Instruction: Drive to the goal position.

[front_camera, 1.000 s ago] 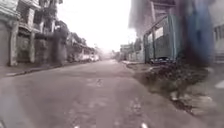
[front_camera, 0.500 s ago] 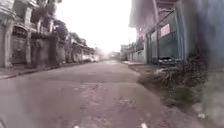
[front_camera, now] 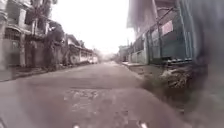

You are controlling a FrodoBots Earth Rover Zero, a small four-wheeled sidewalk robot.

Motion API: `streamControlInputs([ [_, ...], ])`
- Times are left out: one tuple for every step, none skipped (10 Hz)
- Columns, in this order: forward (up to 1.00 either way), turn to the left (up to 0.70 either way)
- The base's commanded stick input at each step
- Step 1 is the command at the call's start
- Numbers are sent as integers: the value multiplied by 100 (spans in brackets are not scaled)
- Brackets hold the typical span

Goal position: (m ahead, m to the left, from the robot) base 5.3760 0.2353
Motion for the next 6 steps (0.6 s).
streamControlInputs([
  [100, 1],
  [100, 1],
  [100, 1],
  [100, 1],
  [100, 1],
  [100, 1],
])
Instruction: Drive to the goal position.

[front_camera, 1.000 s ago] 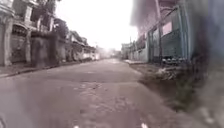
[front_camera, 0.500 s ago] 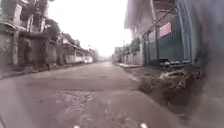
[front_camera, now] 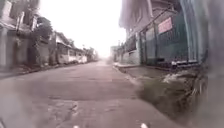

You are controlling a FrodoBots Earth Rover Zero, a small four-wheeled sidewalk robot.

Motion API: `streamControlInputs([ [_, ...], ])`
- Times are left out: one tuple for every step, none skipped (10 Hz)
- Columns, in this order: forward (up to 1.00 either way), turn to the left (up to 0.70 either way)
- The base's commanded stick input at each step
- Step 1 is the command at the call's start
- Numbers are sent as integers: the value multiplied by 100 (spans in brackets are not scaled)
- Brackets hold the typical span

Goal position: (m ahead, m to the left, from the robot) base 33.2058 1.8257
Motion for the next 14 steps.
streamControlInputs([
  [100, 1],
  [100, 1],
  [100, 1],
  [100, 1],
  [100, 1],
  [100, 1],
  [100, 1],
  [100, 8],
  [100, 41],
  [100, 41],
  [100, 41],
  [100, 41],
  [100, 1],
  [100, 1],
])
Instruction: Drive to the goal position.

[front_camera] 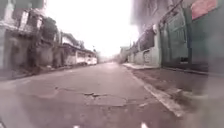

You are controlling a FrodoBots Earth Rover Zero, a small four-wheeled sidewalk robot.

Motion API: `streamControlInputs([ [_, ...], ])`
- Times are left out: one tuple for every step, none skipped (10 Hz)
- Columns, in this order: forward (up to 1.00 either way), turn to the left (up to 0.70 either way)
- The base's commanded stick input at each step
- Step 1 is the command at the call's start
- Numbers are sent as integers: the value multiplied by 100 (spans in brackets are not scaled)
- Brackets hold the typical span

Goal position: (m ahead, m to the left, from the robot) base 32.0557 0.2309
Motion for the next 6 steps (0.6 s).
streamControlInputs([
  [100, 1],
  [100, 1],
  [100, 1],
  [100, 1],
  [100, 1],
  [100, 1],
])
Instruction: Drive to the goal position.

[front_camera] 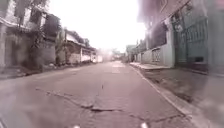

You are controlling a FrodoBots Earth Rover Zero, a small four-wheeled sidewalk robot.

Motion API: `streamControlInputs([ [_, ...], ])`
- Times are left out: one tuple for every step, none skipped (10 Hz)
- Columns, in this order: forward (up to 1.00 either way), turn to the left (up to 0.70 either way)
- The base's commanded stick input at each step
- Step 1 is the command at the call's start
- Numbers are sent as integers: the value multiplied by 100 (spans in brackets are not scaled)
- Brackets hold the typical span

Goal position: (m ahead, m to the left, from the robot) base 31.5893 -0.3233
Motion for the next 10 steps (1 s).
streamControlInputs([
  [100, 1],
  [100, 1],
  [100, 1],
  [100, 1],
  [100, 1],
  [100, 1],
  [100, 1],
  [100, 1],
  [100, 1],
  [100, 1],
])
